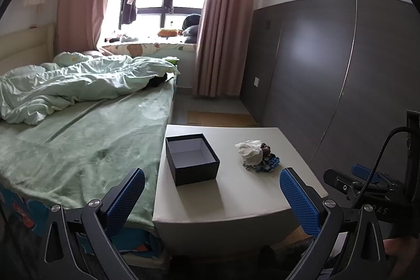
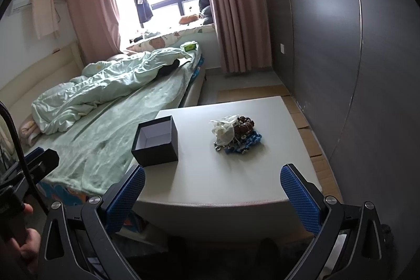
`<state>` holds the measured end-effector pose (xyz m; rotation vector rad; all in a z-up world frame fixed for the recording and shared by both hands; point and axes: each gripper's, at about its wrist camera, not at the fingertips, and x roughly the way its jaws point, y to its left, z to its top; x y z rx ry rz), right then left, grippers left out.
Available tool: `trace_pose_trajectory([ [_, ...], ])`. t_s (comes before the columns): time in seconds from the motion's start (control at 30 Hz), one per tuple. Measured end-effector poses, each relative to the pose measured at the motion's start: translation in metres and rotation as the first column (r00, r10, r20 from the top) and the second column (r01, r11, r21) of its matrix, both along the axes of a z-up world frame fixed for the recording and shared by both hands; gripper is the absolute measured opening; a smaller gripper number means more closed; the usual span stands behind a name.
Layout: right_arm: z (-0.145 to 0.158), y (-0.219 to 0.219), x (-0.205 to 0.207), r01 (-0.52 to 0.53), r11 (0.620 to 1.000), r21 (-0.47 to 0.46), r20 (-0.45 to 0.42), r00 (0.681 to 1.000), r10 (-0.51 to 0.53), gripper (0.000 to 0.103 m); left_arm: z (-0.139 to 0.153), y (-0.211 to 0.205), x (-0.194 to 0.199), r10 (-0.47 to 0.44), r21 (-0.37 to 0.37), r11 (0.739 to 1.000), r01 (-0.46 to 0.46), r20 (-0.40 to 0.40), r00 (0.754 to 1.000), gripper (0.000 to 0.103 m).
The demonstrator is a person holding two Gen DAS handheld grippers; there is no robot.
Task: Organize jewelry
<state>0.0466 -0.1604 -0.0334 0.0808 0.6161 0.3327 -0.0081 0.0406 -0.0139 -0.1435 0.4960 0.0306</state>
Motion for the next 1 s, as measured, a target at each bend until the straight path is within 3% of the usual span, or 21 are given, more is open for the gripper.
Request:
trace_pose_trajectory([
  [0.3,-0.004,-0.011,0.008,0.027,0.999,0.022,0.003,1.0,-0.027,0.103,-0.005,-0.002,0.013,-0.006,-0.007,1.0,0.006,-0.009,1.0,0.103],
  [1.0,-0.031,-0.047,0.061,0.124,0.99,0.071,-0.138,0.984,-0.113,0.103,-0.037,-0.025,0.077,-0.073,-0.004,0.997,0.073,-0.141,0.987,0.103],
])
